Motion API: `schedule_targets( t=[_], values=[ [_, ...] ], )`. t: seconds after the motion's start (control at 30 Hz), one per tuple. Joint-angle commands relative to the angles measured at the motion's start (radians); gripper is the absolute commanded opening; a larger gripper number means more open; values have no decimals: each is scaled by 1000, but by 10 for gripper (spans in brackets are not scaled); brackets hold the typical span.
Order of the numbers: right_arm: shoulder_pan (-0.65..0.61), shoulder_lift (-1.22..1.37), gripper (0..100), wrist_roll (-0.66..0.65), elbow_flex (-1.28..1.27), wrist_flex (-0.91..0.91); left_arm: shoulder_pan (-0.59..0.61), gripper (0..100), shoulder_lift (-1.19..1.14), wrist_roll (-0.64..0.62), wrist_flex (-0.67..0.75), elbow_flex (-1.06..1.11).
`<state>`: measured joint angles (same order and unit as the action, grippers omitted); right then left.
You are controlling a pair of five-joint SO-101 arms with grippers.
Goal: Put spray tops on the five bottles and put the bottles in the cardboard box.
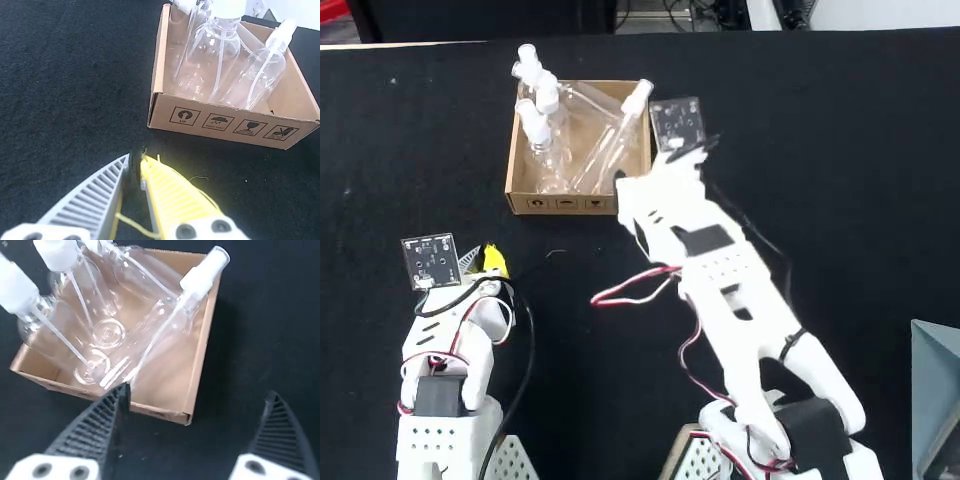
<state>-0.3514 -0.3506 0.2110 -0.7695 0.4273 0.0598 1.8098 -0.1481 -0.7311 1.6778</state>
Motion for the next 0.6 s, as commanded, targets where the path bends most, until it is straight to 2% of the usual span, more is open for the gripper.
schedule_targets(
  t=[0.0, 0.2, 0.4, 0.57],
  values=[
    [-41, -58, 350, 58, 151, 144, 10, 30, 11, 6, -5, 22],
    [-43, -56, 342, 110, 240, 269, 10, 30, 11, 6, -5, 22],
    [-78, -56, 202, 118, 251, 267, 10, 30, 11, 6, -5, 22],
    [-78, -56, 209, 118, 251, 273, 10, 30, 11, 6, -5, 22]
  ],
)
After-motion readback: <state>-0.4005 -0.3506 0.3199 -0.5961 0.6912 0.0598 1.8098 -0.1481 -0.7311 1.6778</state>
